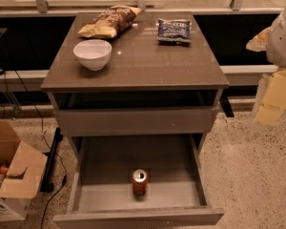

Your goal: Pick coke can from middle drawer and place on counter

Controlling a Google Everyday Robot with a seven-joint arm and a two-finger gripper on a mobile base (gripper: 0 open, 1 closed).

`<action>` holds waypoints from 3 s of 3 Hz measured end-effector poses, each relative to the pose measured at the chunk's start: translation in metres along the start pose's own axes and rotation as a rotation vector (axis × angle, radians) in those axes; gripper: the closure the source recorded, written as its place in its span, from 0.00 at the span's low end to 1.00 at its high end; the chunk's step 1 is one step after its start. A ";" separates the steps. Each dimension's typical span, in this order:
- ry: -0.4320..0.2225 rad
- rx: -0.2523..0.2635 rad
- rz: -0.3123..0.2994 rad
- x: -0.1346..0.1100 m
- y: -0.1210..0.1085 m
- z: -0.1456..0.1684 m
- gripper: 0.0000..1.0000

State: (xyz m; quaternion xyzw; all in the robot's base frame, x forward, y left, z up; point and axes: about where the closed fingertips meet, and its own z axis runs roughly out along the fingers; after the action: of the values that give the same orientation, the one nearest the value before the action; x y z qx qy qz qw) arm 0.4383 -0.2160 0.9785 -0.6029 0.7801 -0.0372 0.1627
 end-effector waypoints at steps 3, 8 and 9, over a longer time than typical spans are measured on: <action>-0.163 -0.068 0.021 -0.020 0.021 0.048 0.00; -0.296 -0.165 0.179 -0.065 0.081 0.214 0.00; -0.355 -0.226 0.267 -0.074 0.102 0.272 0.00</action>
Offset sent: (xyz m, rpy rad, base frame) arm 0.0009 0.0216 -0.0361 0.1453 0.0144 0.0131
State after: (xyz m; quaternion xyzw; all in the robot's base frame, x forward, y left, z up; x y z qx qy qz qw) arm 0.4411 -0.0800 0.7109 -0.5058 0.8113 0.1788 0.2322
